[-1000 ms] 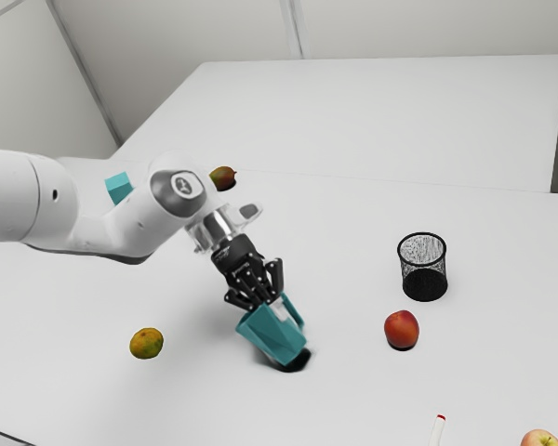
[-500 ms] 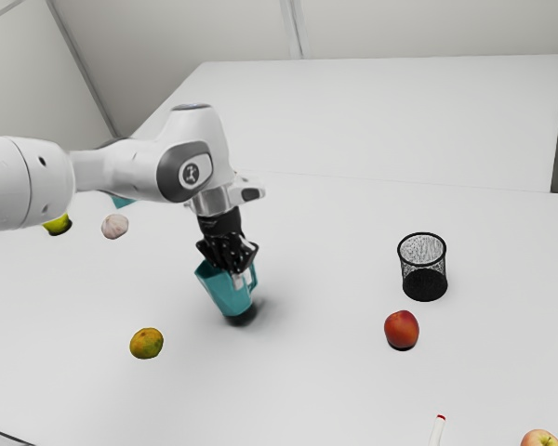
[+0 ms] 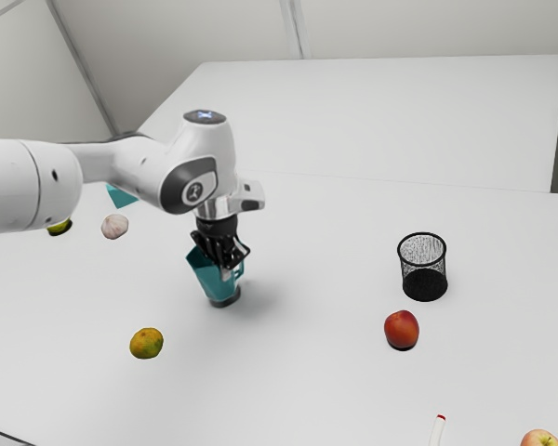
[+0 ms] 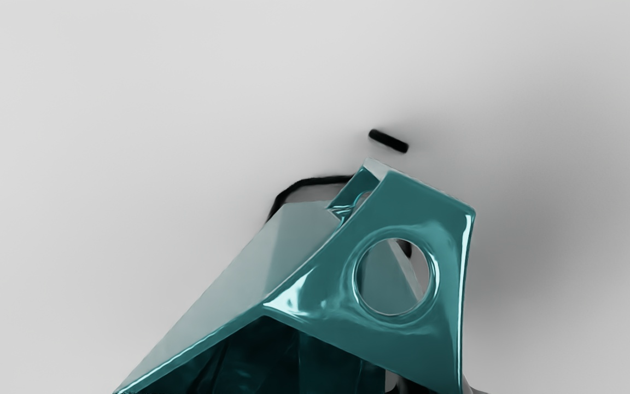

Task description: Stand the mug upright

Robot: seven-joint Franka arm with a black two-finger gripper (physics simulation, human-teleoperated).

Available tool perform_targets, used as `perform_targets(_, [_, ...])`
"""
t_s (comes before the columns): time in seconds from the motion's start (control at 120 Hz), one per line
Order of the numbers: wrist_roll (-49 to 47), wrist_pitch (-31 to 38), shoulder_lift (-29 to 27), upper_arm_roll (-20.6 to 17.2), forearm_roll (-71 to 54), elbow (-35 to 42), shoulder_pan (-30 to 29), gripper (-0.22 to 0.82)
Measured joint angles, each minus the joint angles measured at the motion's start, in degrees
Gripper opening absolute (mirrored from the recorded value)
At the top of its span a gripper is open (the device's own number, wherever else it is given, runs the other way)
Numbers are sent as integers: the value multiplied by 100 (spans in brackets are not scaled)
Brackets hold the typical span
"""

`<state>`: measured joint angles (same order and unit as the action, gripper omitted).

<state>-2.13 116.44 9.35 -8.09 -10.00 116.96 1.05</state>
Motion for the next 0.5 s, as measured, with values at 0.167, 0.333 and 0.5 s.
perform_targets(0.167, [-23, 109, 103, 0, -11, 4, 0, -18])
perform_targets(0.333, [-38, 165, 126, -3, 1, 4, -2, -13])
perform_targets(0.5, [-23, 158, 73, -34, 108, 4, 1, 24])
